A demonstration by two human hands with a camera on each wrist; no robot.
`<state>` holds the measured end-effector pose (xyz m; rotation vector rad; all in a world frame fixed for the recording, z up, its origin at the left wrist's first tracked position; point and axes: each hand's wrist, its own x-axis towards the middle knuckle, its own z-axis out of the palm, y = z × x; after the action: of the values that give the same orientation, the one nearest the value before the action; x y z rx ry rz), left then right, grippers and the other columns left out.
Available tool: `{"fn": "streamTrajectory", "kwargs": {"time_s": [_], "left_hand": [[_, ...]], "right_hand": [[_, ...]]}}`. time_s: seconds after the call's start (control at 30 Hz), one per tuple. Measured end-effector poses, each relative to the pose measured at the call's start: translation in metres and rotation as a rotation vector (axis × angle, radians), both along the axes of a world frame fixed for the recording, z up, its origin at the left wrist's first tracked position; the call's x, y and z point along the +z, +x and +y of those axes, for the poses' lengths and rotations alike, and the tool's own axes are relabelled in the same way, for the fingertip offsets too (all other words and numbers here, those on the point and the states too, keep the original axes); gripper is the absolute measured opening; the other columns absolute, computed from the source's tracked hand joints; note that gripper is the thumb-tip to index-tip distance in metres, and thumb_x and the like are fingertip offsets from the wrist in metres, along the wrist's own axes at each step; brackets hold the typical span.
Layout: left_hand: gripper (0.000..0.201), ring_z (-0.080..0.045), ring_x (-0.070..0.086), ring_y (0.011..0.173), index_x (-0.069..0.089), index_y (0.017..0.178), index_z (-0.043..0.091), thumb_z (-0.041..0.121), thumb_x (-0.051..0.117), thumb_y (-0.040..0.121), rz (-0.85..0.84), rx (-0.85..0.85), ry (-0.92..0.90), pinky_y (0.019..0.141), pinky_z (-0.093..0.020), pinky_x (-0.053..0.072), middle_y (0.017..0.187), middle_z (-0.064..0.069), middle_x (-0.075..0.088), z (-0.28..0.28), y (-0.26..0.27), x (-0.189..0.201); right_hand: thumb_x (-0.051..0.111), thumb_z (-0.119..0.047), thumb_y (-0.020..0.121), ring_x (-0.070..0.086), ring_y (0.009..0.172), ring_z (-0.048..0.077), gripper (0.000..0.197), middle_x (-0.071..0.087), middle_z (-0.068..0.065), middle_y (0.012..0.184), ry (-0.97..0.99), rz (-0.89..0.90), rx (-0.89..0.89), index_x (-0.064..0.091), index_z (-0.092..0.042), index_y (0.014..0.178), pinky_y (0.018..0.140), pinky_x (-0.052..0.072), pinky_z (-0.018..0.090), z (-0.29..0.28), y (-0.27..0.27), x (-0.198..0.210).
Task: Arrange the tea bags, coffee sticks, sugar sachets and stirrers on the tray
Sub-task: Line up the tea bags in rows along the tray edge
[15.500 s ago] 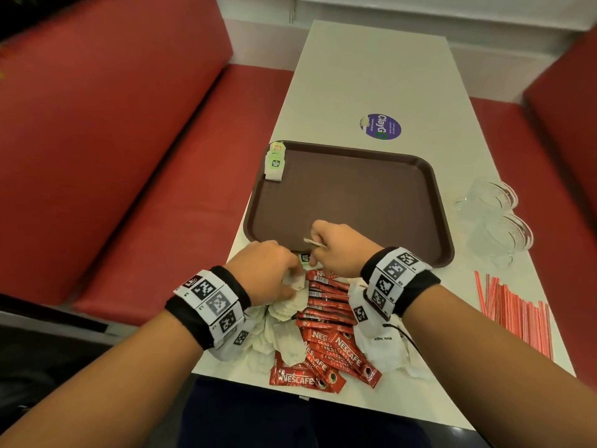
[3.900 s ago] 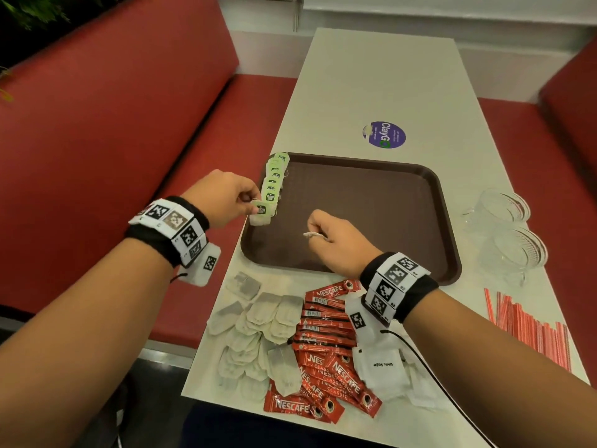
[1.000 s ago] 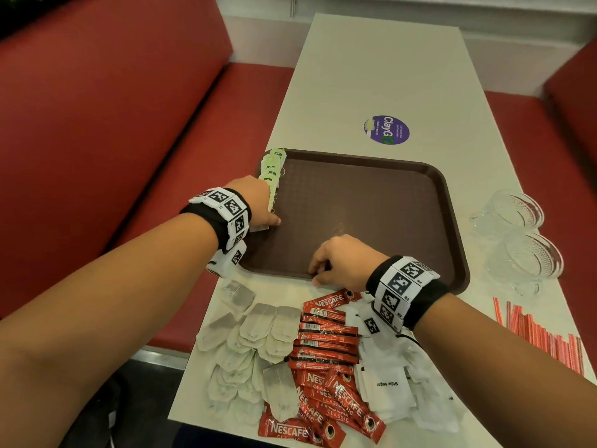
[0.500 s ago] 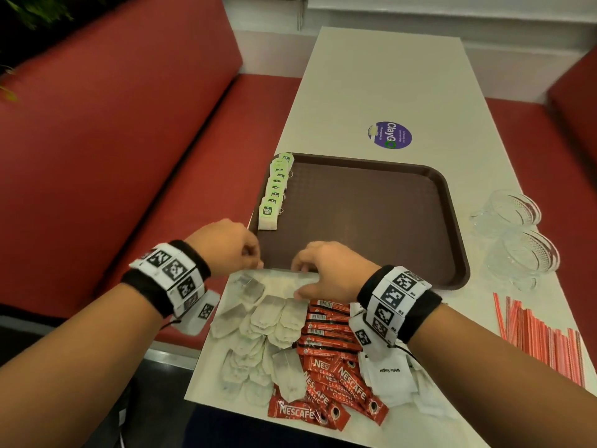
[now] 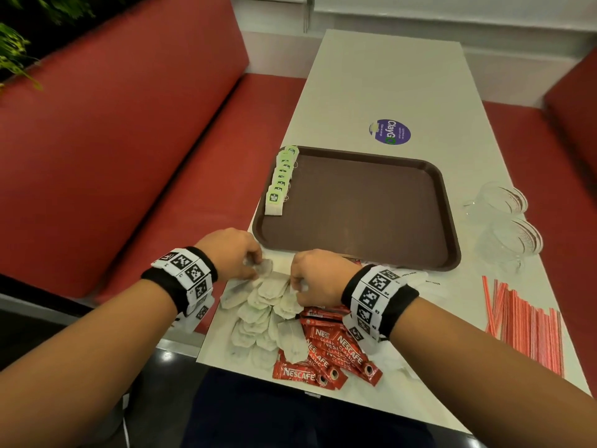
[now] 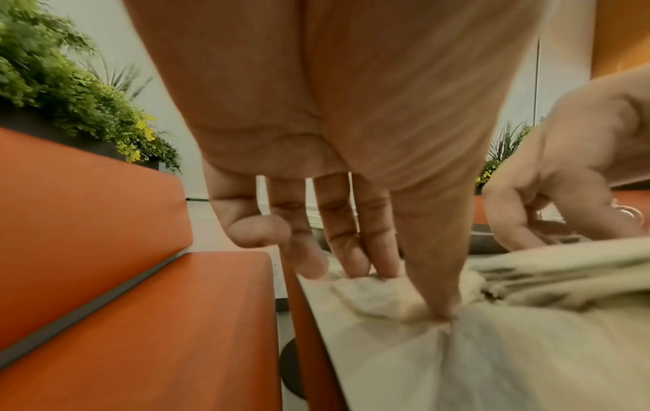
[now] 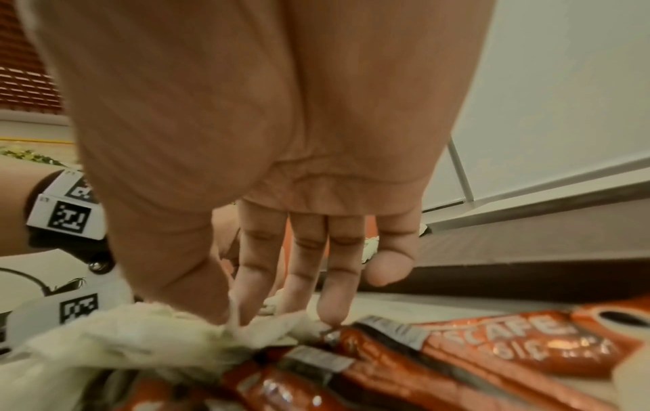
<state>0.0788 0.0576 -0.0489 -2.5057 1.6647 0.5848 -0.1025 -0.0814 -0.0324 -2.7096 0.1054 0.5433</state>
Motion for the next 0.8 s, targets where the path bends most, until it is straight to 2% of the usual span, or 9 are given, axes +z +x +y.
{"fn": "streamTrajectory", "kwargs": {"time_s": [0.13,0.27,0.37,0.43,0.47,0.53,0.6,0.67,0.8], "left_hand": [[0.032,-0.01,0.058,0.087,0.058,0.092,0.034,0.051,0.078,0.074,0.048,0.094,0.006,0.075,-0.029,0.049,0.094,0.014,0.058,-0.001,0.003,-0.001],[0.042,-0.015,0.056,0.087,0.053,0.097,0.025,0.056,0.074,0.078,0.02,0.197,0.068,0.073,-0.031,0.045,0.097,0.007,0.056,0.002,0.014,-0.006],[0.044,-0.014,0.06,0.084,0.05,0.102,0.024,0.05,0.077,0.078,0.113,0.287,0.041,0.078,-0.034,0.052,0.092,0.007,0.063,0.002,0.018,-0.007],[0.039,-0.016,0.062,0.082,0.05,0.101,0.026,0.044,0.077,0.08,0.128,0.306,0.018,0.078,-0.036,0.053,0.09,0.005,0.065,0.003,0.021,-0.004],[0.035,-0.016,0.062,0.08,0.05,0.099,0.028,0.042,0.077,0.081,0.115,0.309,0.012,0.077,-0.037,0.054,0.089,0.004,0.065,0.004,0.022,-0.002],[0.026,-0.017,0.061,0.077,0.051,0.093,0.03,0.036,0.074,0.083,0.093,0.287,-0.004,0.074,-0.037,0.054,0.087,0.004,0.063,0.006,0.024,0.005],[0.016,-0.016,0.059,0.075,0.055,0.089,0.03,0.027,0.07,0.085,0.107,0.234,-0.051,0.071,-0.033,0.051,0.083,0.007,0.06,0.004,0.023,0.016],[0.006,-0.013,0.06,0.075,0.063,0.086,0.03,0.026,0.067,0.089,0.121,0.175,-0.077,0.071,-0.03,0.05,0.079,0.011,0.062,0.0,0.02,0.031],[0.011,-0.004,0.06,0.074,0.073,0.096,0.029,0.038,0.069,0.089,0.123,0.095,-0.107,0.067,-0.021,0.046,0.077,0.015,0.063,-0.01,0.009,0.052]], "right_hand": [[0.062,-0.028,0.083,0.061,0.086,0.024,0.013,0.065,0.002,0.095,0.018,-0.022,-0.065,0.066,-0.016,0.085,0.078,0.056,0.04,-0.002,-0.001,-0.001],[0.054,-0.027,0.092,0.056,0.074,0.026,0.027,0.059,0.006,0.081,0.094,-0.135,-0.174,0.051,-0.012,0.07,0.073,0.053,0.042,-0.009,-0.003,0.0],[0.052,-0.023,0.093,0.059,0.078,0.019,0.019,0.061,-0.004,0.079,0.178,-0.2,-0.25,0.066,-0.013,0.087,0.077,0.053,0.036,-0.014,-0.002,0.005],[0.053,-0.02,0.09,0.058,0.073,0.011,0.025,0.053,-0.012,0.065,0.211,-0.215,-0.281,0.072,-0.016,0.106,0.077,0.052,0.03,-0.016,-0.002,0.01],[0.053,-0.018,0.089,0.057,0.069,0.009,0.025,0.051,-0.012,0.061,0.224,-0.226,-0.29,0.072,-0.016,0.105,0.075,0.052,0.029,-0.017,-0.002,0.012],[0.054,-0.015,0.086,0.052,0.064,0.012,0.015,0.055,-0.008,0.064,0.236,-0.255,-0.304,0.068,-0.01,0.084,0.066,0.049,0.029,-0.018,-0.001,0.015],[0.053,-0.013,0.086,0.043,0.059,0.017,0.02,0.053,0.002,0.066,0.242,-0.264,-0.319,0.048,-0.01,0.067,0.057,0.039,0.03,-0.02,-0.001,0.014],[0.051,-0.011,0.088,0.036,0.056,0.016,0.028,0.044,0.001,0.064,0.265,-0.261,-0.322,0.036,-0.016,0.065,0.053,0.032,0.03,-0.021,0.0,0.014],[0.05,-0.011,0.091,0.036,0.055,0.015,0.028,0.044,0.0,0.062,0.276,-0.27,-0.318,0.035,-0.018,0.069,0.054,0.033,0.031,-0.021,-0.001,0.01]]}}
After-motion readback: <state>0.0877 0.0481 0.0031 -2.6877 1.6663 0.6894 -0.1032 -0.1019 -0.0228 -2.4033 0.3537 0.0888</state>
